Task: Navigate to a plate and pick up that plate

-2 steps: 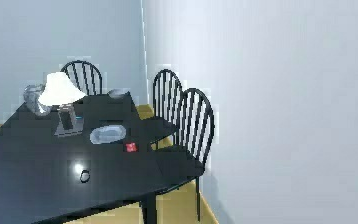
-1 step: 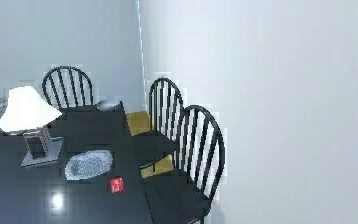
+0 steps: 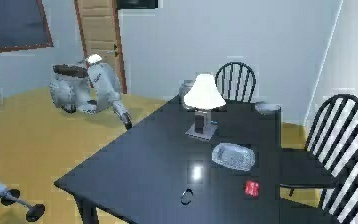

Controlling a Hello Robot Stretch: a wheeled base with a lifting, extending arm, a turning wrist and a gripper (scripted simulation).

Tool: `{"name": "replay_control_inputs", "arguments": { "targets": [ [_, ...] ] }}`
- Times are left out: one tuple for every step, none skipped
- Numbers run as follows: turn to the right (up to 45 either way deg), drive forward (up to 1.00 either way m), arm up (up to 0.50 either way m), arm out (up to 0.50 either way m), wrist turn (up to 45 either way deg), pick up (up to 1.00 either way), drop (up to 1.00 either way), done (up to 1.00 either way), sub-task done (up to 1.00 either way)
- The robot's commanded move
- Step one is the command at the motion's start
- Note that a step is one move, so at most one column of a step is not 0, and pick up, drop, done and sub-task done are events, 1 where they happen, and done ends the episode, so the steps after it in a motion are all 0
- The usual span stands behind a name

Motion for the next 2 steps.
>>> {"name": "replay_control_inputs", "arguments": {
  "targets": [
    [-45.0, 0.00, 0.00, 0.00, 0.0, 0.00, 0.00, 0.00, 0.00],
    [-24.0, 0.00, 0.00, 0.00, 0.0, 0.00, 0.00, 0.00, 0.00]
  ]
}}
